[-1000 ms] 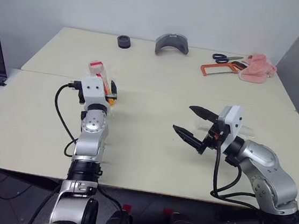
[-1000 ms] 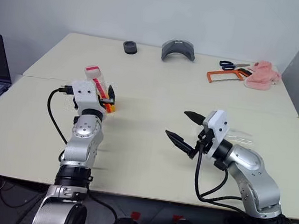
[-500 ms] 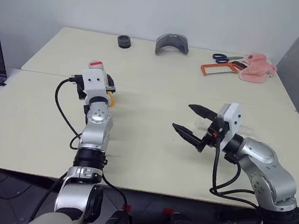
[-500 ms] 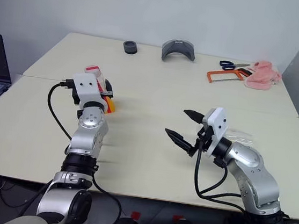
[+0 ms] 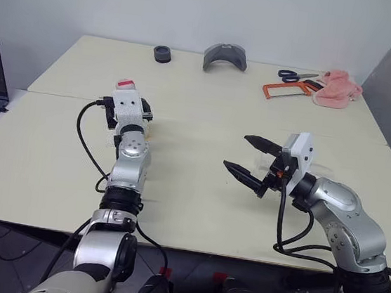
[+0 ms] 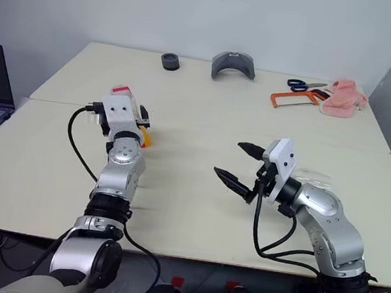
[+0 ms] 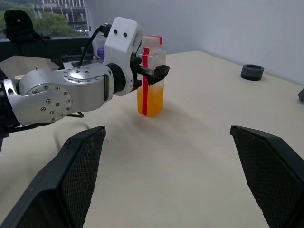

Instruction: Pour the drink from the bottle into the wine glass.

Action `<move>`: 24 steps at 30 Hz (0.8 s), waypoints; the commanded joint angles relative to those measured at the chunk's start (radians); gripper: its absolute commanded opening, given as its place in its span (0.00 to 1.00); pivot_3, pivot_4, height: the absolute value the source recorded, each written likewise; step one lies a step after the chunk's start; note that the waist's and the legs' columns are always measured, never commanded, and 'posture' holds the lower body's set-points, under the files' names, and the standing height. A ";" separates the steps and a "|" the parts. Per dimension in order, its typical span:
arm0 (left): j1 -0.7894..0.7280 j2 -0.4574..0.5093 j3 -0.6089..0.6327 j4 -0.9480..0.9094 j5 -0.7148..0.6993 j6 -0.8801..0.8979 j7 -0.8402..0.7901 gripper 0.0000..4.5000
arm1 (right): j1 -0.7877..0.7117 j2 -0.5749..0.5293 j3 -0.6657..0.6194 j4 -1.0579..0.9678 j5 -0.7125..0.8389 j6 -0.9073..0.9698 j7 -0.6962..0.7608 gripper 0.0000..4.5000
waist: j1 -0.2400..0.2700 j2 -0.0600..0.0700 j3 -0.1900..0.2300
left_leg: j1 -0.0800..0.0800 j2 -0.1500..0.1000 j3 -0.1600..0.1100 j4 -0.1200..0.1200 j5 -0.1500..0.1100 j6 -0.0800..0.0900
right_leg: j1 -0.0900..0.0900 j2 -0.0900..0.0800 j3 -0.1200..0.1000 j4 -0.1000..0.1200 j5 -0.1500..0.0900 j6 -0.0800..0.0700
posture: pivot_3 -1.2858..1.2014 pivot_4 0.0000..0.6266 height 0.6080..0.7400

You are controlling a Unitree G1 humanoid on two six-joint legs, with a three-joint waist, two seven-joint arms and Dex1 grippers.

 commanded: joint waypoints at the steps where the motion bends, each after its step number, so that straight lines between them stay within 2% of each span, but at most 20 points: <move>1: -0.035 0.018 -0.009 -0.011 0.005 -0.038 -0.021 0.67 | -0.009 0.000 -0.013 -0.029 0.003 -0.008 -0.005 1.00 | 0.000 0.000 0.000 | 0.000 0.000 0.000 0.000 0.000 0.000 | 0.000 0.000 0.000 0.000 0.000 0.000 | 0.52 0.24 1.00; 4: -0.036 0.020 -0.008 -0.015 -0.007 -0.050 -0.053 0.47 | -0.008 0.000 -0.012 -0.031 0.001 -0.010 -0.008 1.00 | 0.000 0.000 0.000 | 0.000 0.000 0.000 0.000 0.000 0.000 | 0.000 0.000 0.000 0.000 0.000 0.000 | 0.52 0.24 1.00; 6: -0.024 0.012 -0.006 -0.037 -0.035 -0.055 -0.098 0.40 | -0.007 -0.001 -0.009 -0.035 -0.003 -0.012 -0.008 1.00 | 0.000 0.000 0.000 | 0.000 0.000 0.000 0.000 0.000 0.000 | 0.000 0.000 0.000 0.000 0.000 0.000 | 0.52 0.24 1.00; 12: 0.053 -0.020 -0.015 -0.176 -0.152 -0.019 -0.276 0.40 | -0.001 -0.006 0.017 -0.067 -0.037 -0.027 -0.016 1.00 | 0.000 0.000 0.000 | -0.001 0.001 0.000 0.000 0.001 -0.001 | 0.000 -0.001 0.000 0.000 0.000 0.000 | 0.52 0.24 1.00; 17: 0.114 0.002 -0.034 -0.251 -0.159 0.049 -0.344 0.40 | 0.013 0.019 0.032 -0.102 -0.046 -0.013 -0.042 1.00 | -0.001 0.000 0.000 | -0.001 0.001 0.000 0.000 0.001 -0.002 | 0.000 -0.001 0.000 -0.001 0.000 0.000 | 0.52 0.24 1.00; 23: 0.138 0.027 -0.052 -0.255 -0.155 0.069 -0.402 0.40 | 0.027 0.030 0.045 -0.100 -0.054 -0.015 -0.055 1.00 | -0.002 0.000 0.000 | 0.000 0.000 0.000 0.000 0.000 -0.001 | 0.000 -0.001 0.000 -0.001 0.000 0.000 | 0.52 0.24 1.00; 24: 0.140 0.026 -0.050 -0.259 -0.163 0.072 -0.411 0.48 | 0.026 0.031 0.044 -0.099 -0.054 -0.015 -0.056 1.00 | -0.002 0.000 0.000 | 0.000 0.000 0.000 0.000 0.000 -0.001 | 0.000 -0.001 0.001 -0.001 0.000 0.000 | 0.52 0.24 1.00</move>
